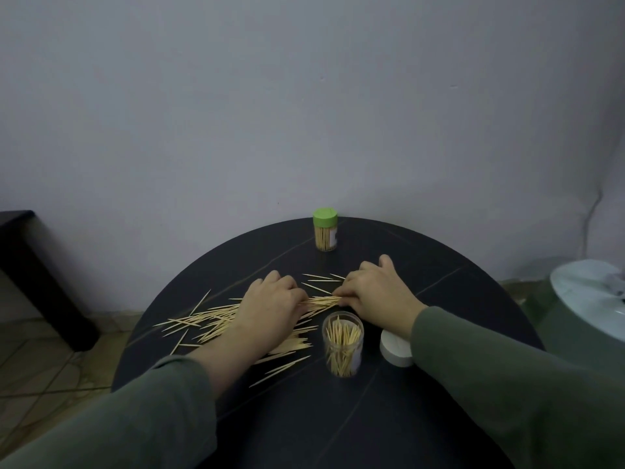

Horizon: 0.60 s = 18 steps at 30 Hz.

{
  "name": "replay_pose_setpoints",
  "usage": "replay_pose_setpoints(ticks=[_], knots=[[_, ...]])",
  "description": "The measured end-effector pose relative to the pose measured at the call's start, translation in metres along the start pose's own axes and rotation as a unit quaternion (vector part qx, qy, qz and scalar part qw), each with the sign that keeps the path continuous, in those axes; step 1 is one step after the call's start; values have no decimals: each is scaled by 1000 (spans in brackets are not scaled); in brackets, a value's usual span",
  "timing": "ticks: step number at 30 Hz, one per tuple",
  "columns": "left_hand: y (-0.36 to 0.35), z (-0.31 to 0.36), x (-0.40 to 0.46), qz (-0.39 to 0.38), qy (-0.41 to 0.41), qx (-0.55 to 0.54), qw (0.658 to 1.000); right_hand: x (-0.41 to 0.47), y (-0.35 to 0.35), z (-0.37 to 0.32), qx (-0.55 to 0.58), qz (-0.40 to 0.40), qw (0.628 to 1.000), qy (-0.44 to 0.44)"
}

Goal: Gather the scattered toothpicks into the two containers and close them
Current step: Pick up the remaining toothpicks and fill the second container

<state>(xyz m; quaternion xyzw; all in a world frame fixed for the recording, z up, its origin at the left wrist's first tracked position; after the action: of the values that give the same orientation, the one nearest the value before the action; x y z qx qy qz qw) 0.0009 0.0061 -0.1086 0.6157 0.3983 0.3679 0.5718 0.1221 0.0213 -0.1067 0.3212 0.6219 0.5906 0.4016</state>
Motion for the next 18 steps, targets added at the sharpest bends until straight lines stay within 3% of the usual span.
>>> replay_pose_setpoints(ticks=[18], knots=[[5,7,-3,-2,-4,27,1000,-12,7,0,2,17,999,-40]])
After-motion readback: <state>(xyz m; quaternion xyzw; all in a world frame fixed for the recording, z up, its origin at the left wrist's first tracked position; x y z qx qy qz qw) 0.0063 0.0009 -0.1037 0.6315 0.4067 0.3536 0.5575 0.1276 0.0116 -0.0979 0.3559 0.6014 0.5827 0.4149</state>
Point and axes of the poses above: each hand's wrist, its own x-axis towards the middle knuckle, its own y-axis out of the back of the hand, z = x × y, the point moved 9 cm from there along x, towards the middle knuckle, and after that the axes turned 13 degrees about -z, right-handed, at the moved point
